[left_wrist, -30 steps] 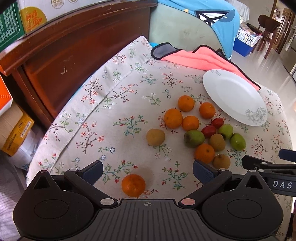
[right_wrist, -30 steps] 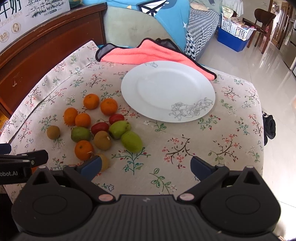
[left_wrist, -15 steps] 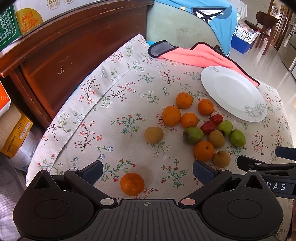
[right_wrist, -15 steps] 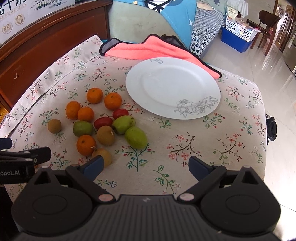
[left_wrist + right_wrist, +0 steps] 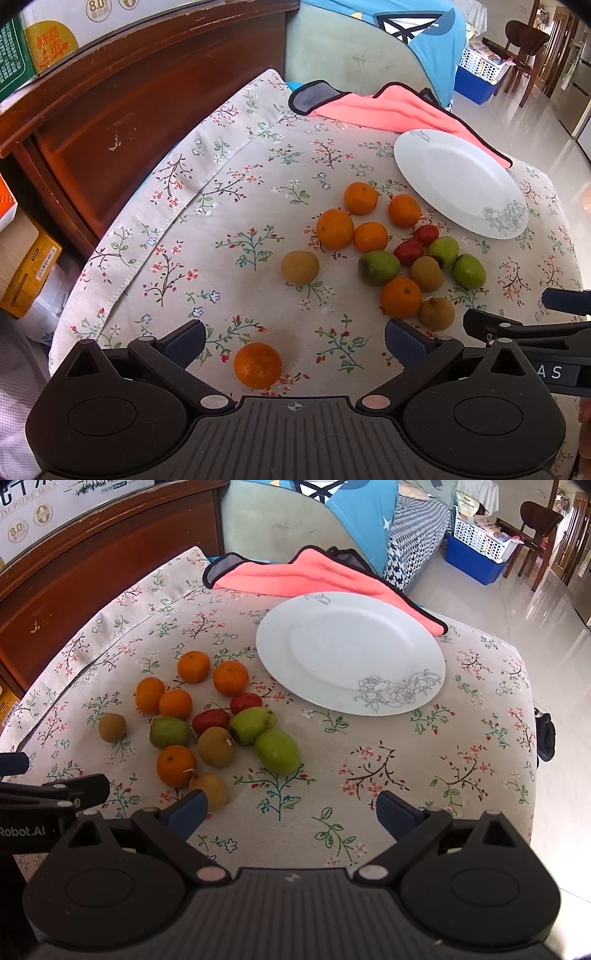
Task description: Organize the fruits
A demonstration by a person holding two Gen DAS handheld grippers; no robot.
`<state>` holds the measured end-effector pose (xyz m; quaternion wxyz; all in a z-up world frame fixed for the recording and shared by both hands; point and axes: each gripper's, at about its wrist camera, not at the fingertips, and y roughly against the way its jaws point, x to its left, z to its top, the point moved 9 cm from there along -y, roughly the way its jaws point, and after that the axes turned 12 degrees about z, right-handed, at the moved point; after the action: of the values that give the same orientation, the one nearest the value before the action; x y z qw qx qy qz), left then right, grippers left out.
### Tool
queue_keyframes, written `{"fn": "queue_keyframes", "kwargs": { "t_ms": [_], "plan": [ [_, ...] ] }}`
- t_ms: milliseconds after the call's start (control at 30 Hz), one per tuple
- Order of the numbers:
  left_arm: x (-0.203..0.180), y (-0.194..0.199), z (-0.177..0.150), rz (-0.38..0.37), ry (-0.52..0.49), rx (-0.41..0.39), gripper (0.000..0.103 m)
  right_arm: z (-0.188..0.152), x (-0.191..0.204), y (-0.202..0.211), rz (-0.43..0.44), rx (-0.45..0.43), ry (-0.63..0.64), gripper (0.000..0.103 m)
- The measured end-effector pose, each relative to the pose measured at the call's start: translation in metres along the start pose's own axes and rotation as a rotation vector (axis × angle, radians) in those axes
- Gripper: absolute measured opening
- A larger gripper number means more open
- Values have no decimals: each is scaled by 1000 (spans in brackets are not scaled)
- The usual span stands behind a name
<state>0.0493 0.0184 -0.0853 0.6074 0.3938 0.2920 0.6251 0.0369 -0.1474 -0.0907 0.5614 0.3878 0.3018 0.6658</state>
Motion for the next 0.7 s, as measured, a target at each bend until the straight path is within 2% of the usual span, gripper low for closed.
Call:
{"fn": "queue_keyframes", "kwargs": {
  "t_ms": [700],
  "plan": [
    [-2, 2, 0, 3, -20, -13, 103, -1, 2, 0, 24, -8, 6, 91]
  ]
}}
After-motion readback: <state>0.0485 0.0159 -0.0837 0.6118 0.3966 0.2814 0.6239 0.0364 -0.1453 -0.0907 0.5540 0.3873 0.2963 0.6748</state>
